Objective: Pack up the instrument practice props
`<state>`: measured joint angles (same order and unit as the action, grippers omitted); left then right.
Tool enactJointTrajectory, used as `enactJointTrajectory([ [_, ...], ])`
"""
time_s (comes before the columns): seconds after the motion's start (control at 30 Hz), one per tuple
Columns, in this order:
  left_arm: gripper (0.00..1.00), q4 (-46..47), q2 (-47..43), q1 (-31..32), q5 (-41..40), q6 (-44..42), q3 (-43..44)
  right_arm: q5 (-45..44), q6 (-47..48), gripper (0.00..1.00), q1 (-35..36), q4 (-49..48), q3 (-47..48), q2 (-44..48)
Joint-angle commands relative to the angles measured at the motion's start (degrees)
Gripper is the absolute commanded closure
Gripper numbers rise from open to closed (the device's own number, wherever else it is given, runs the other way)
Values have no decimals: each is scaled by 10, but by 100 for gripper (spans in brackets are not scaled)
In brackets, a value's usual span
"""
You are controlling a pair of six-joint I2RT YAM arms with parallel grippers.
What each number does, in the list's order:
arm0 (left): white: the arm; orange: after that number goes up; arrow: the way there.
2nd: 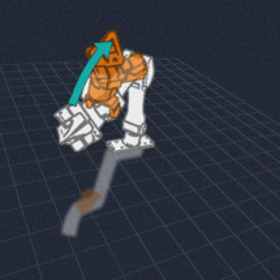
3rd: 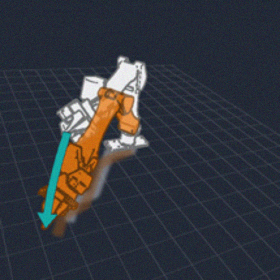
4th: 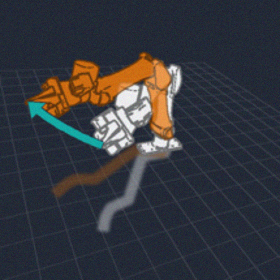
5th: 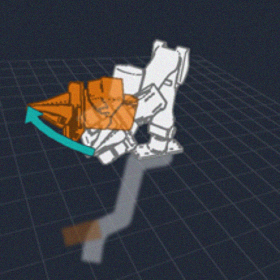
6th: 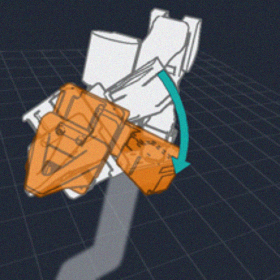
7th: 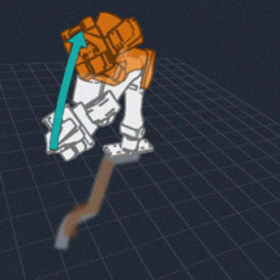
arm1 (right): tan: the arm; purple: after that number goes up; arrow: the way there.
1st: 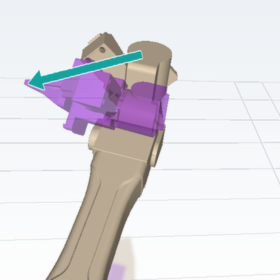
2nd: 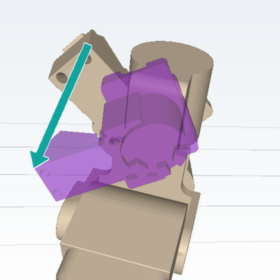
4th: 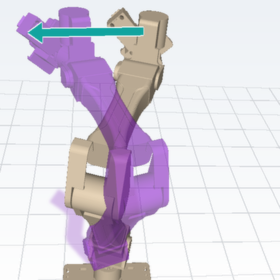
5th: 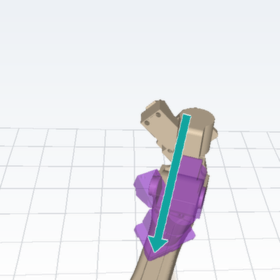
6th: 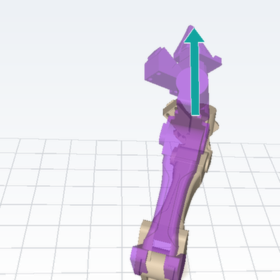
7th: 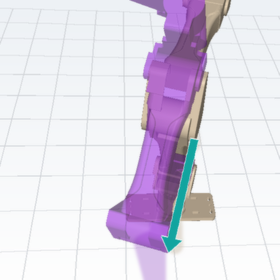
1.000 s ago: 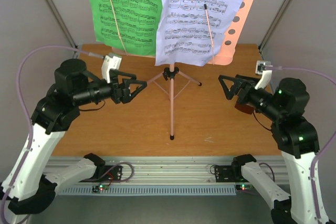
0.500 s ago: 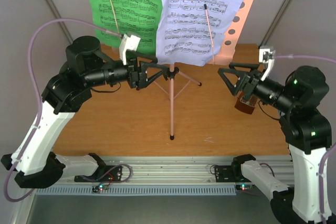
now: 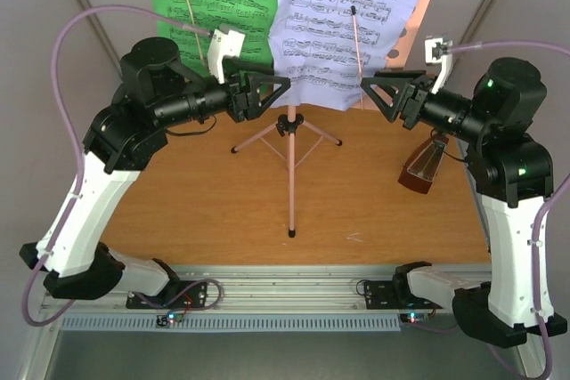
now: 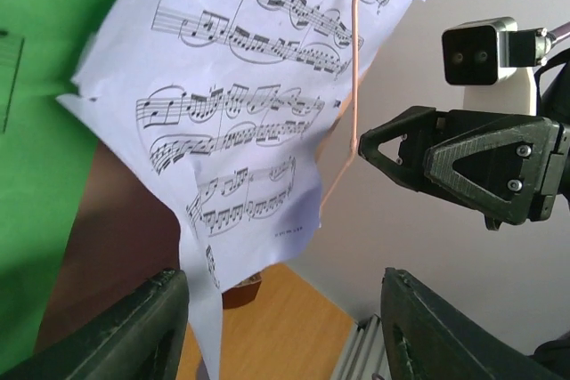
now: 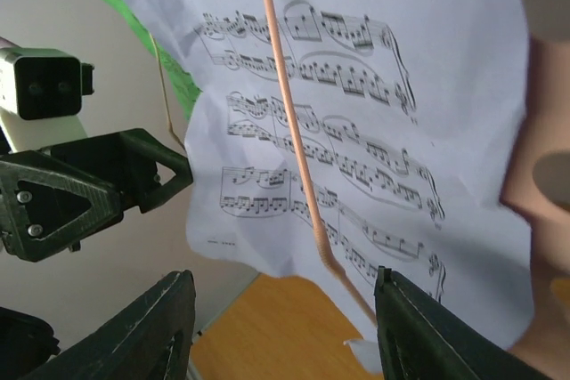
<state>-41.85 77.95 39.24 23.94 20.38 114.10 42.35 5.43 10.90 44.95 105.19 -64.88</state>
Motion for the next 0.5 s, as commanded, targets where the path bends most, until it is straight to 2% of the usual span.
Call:
enactJointTrajectory([
  [0.0, 40, 29, 22, 1, -5, -9, 47, 27, 16, 43, -1, 9, 44, -21],
  [0.17, 41, 16, 27, 2, -41, -29, 55, 23, 22, 44, -2, 9, 62, -36],
  [0.47, 40, 31, -14, 2, -78, -47, -4, 28, 18, 48, -2, 0, 66, -49],
])
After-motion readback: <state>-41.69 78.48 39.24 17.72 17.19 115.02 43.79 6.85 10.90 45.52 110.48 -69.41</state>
